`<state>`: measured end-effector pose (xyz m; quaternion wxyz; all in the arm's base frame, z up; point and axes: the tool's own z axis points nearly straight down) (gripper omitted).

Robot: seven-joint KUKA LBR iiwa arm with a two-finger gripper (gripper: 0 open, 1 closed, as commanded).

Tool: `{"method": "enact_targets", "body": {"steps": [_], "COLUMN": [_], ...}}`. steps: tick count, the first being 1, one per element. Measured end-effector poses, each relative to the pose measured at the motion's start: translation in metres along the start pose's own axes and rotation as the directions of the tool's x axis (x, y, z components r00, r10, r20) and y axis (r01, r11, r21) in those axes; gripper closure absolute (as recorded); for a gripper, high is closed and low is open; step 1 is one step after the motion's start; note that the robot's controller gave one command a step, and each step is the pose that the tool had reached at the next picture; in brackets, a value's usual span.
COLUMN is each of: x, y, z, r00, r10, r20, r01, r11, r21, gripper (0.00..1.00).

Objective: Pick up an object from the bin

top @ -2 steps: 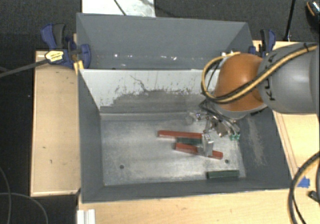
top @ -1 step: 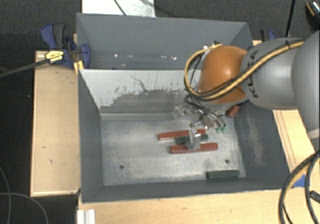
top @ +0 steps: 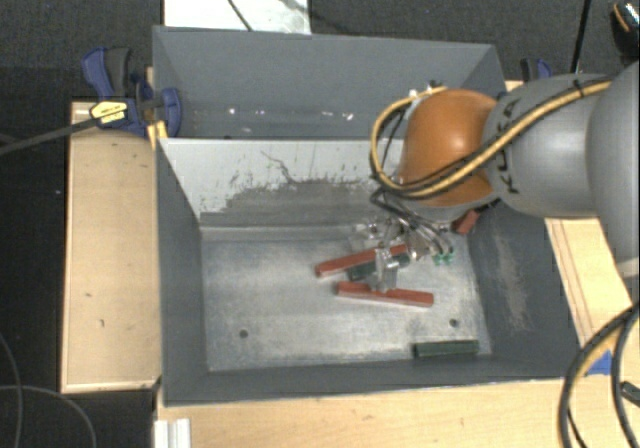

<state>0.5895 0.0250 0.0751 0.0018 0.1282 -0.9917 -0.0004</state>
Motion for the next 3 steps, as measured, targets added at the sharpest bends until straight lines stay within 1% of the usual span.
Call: {"method": "enact_targets", "body": {"steps": [1, 3], "x": [-0.001, -0.004], "y": [0.0, -0.001], "z": [-0.011, -0.087], "r00": [1.0, 1.0], "r10": [0.003, 0.011], "r20": [0.01, 0.011], "r01": [-0.003, -0.011], "r11": [1.0, 1.0], "r21": [0.001, 0.002], "gripper": [1.0, 1.0]}}
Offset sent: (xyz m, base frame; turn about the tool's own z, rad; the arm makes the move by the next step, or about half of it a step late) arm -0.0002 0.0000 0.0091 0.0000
